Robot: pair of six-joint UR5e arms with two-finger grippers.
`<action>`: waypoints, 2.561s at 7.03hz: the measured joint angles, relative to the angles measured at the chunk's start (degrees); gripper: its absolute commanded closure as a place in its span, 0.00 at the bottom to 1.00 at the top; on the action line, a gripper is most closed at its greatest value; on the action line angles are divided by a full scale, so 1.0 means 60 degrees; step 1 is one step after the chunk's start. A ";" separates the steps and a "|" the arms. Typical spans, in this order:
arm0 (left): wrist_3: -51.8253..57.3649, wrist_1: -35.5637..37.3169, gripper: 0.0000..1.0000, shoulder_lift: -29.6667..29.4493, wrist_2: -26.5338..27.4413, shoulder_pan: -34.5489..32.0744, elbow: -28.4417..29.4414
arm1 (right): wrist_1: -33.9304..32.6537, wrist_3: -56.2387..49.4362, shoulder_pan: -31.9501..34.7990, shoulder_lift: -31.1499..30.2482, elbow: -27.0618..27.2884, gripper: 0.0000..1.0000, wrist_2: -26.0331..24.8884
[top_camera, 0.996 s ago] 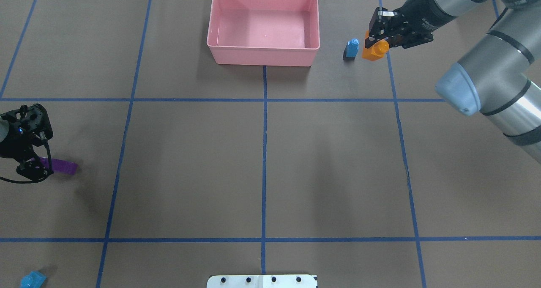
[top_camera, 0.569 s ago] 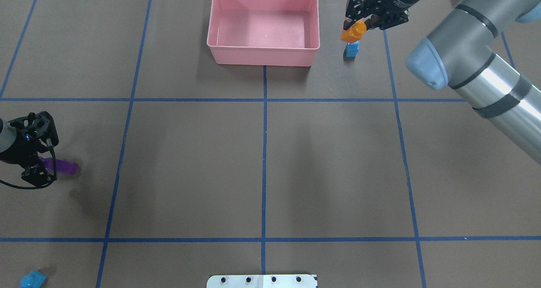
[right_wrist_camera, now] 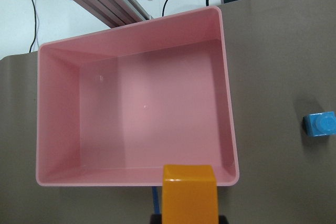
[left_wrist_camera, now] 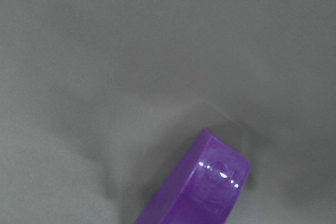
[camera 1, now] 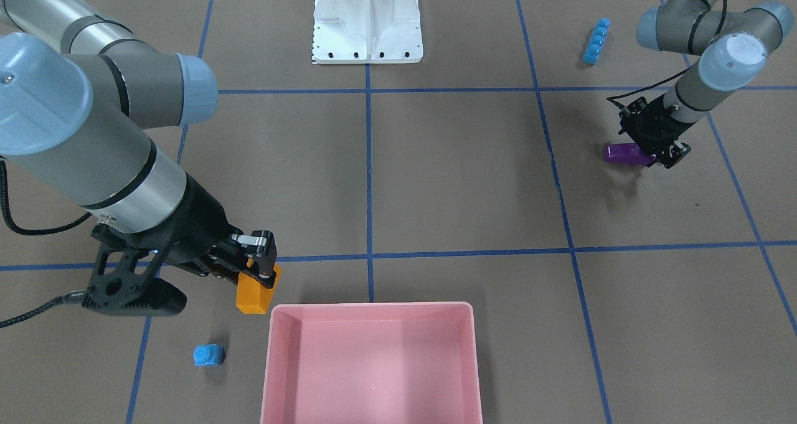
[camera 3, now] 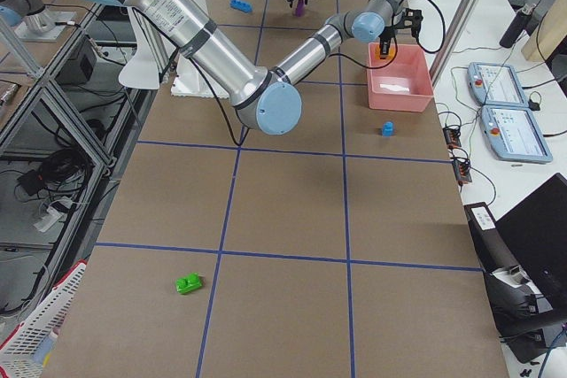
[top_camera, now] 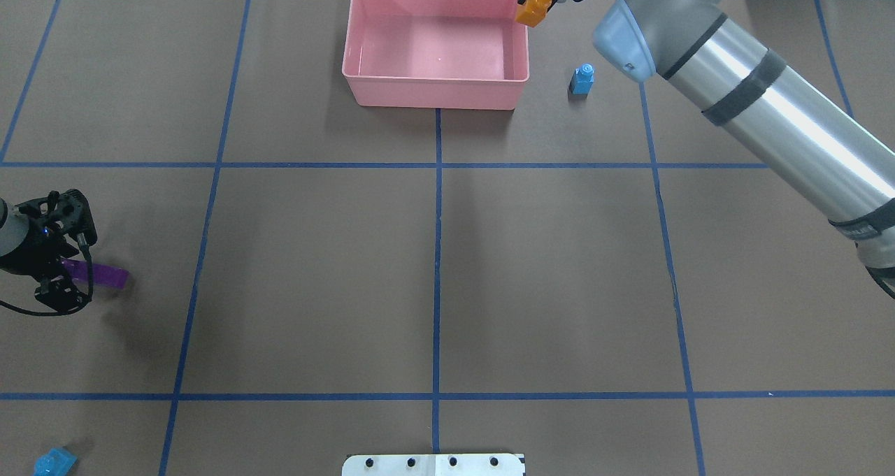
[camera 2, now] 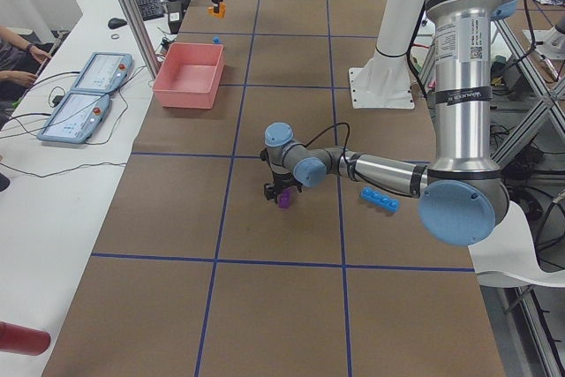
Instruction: Put all blocks into box
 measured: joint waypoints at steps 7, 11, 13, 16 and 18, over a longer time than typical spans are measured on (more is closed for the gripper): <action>-0.2218 0.0091 1.00 0.0077 -0.0240 -0.0030 -0.1078 | 0.1747 -0.0053 -0.0654 0.1465 -0.2649 1.00 -0.1890; -0.2530 0.0140 1.00 -0.0099 -0.0996 -0.0355 -0.1619 | 0.2931 -0.0072 -0.1474 0.1762 -0.4014 0.01 -0.3230; -0.4038 0.0141 1.00 -0.0802 -0.1422 -0.0851 -0.1869 | 0.3162 -0.0098 -0.1450 0.1798 -0.4235 0.01 -0.3300; -0.7486 0.0087 1.00 -0.2849 -0.1772 -0.1394 -0.1798 | 0.2850 -0.0273 -0.1261 0.1762 -0.3956 0.01 -0.3151; -0.9375 0.0008 1.00 -0.4501 -0.1485 -0.1480 -0.1189 | 0.1278 -0.1132 -0.1002 0.1494 -0.2966 0.01 -0.2679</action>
